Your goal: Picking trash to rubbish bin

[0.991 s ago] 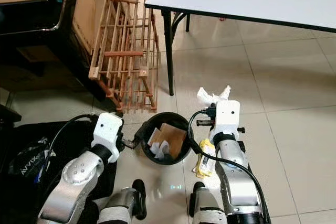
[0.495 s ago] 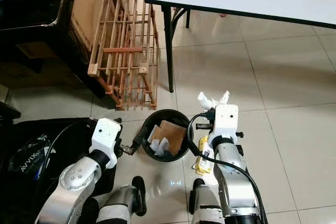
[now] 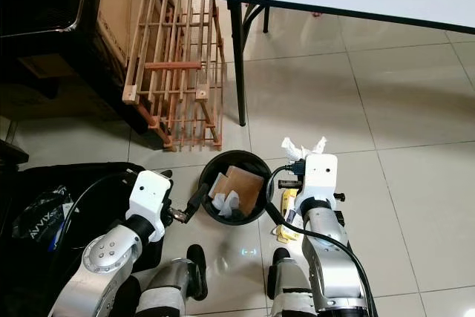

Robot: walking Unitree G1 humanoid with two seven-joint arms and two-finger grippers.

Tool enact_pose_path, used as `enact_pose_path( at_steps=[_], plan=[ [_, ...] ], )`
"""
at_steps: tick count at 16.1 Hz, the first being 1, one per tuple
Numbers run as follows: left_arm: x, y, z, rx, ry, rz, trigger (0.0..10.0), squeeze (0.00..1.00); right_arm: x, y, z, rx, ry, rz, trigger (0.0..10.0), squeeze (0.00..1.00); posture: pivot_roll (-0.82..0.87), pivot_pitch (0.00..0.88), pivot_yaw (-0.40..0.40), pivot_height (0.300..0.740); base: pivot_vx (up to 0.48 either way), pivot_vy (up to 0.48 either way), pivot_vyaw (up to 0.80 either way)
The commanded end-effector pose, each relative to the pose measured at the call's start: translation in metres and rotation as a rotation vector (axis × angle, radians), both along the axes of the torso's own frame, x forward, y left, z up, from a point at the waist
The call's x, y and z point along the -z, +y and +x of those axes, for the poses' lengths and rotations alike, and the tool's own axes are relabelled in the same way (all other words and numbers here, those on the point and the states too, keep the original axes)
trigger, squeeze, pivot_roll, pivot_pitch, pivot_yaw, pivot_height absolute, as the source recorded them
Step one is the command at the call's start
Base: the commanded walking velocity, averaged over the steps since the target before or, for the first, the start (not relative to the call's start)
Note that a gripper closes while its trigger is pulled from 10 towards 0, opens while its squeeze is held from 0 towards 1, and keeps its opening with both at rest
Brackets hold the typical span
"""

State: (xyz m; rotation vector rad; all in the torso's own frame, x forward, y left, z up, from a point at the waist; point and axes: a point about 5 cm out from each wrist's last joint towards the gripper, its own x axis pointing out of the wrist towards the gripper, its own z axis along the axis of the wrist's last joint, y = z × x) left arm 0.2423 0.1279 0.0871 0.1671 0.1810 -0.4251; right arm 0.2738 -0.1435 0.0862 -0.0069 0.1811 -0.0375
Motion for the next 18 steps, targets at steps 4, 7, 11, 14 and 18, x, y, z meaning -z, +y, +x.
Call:
enact_pose_path(
  at_steps=[4, 7, 11, 14, 18],
  plan=[
    [0.0061, 0.0014, -0.009, 0.018, 0.034, 0.007, 10.0, 0.0, 0.0109, -0.0016, -0.0057, 0.016, 0.043, 0.0, 0.0, 0.0, 0.04, 0.387, 0.047, 0.74, 0.0, 0.0, 0.0],
    [0.0071, 0.0029, -0.01, 0.019, 0.039, 0.011, 10.0, 0.0, 0.012, -0.0017, -0.0062, 0.016, 0.047, 0.001, 0.0, 0.0, 0.04, 0.387, 0.047, 0.74, 0.0, 0.0, 0.0],
    [0.0079, 0.0021, -0.0101, 0.021, 0.043, 0.013, 10.0, 0.0, 0.013, -0.0019, -0.0067, 0.014, 0.051, -0.001, 0.0, 0.0, 0.04, 0.39, 0.049, 0.725, 0.0, 0.0, 0.0],
    [0.0086, 0.002, -0.0107, 0.023, 0.046, 0.015, 10.0, 0.0, 0.0143, -0.0022, -0.0074, 0.012, 0.056, -0.003, 0.0, 0.0, 0.04, 0.39, 0.049, 0.7, 0.0, 0.0, 0.0],
    [0.0086, 0.002, -0.0112, 0.022, 0.048, 0.016, 10.0, 0.0, 0.015, -0.0021, -0.0076, 0.011, 0.059, -0.004, 0.0, 0.0, 0.04, 0.393, 0.049, 0.665, 0.0, 0.0, 0.0]
  ],
)
